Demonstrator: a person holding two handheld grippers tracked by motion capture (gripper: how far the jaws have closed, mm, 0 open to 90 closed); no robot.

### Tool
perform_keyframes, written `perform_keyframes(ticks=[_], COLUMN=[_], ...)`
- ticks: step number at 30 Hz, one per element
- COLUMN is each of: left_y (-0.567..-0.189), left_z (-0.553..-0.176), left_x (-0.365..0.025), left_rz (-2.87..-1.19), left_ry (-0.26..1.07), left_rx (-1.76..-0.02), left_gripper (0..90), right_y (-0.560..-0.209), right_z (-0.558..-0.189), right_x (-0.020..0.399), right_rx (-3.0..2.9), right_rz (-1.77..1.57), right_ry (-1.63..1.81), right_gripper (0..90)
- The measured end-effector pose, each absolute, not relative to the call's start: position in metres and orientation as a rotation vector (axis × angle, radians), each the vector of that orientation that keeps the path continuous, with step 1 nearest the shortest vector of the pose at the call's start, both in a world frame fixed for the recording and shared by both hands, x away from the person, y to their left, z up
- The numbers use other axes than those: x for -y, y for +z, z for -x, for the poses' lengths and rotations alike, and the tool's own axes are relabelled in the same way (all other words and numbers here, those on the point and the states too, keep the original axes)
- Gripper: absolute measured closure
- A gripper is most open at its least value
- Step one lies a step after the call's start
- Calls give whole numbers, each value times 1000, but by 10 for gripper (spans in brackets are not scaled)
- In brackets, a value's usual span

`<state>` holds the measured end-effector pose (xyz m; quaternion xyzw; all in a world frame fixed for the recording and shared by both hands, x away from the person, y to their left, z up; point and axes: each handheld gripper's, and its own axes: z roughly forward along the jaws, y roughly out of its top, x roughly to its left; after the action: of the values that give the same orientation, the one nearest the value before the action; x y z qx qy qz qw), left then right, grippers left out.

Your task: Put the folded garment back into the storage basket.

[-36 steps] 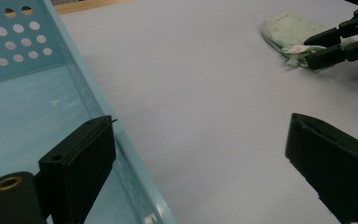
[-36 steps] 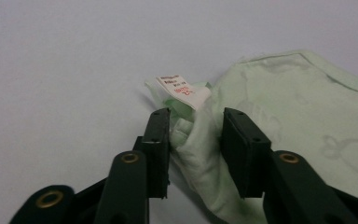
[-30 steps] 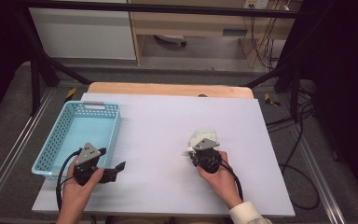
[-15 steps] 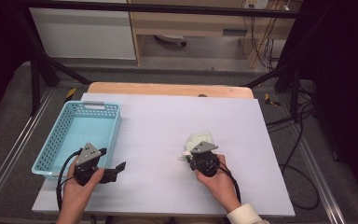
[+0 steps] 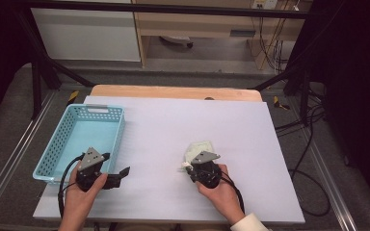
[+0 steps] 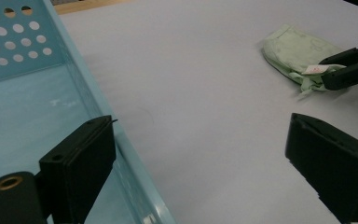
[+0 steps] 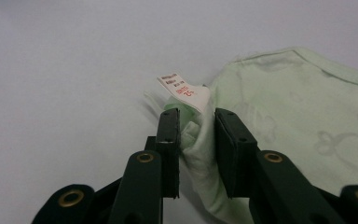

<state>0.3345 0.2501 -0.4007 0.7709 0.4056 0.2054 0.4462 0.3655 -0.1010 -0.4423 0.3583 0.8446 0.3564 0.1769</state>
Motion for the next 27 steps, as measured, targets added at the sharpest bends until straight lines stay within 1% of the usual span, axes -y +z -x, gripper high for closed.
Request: perform_keyframes(ticks=[27], left_y=[-401], left_z=[-335], left_x=[-251], left_rz=[-1912], left_ry=[507], left_rx=[-1001], left_gripper=[83], right_y=[-439], right_z=[-343], right_x=[72], right_rx=[-2482], right_rz=[-970], right_ry=[1050], right_gripper=[717])
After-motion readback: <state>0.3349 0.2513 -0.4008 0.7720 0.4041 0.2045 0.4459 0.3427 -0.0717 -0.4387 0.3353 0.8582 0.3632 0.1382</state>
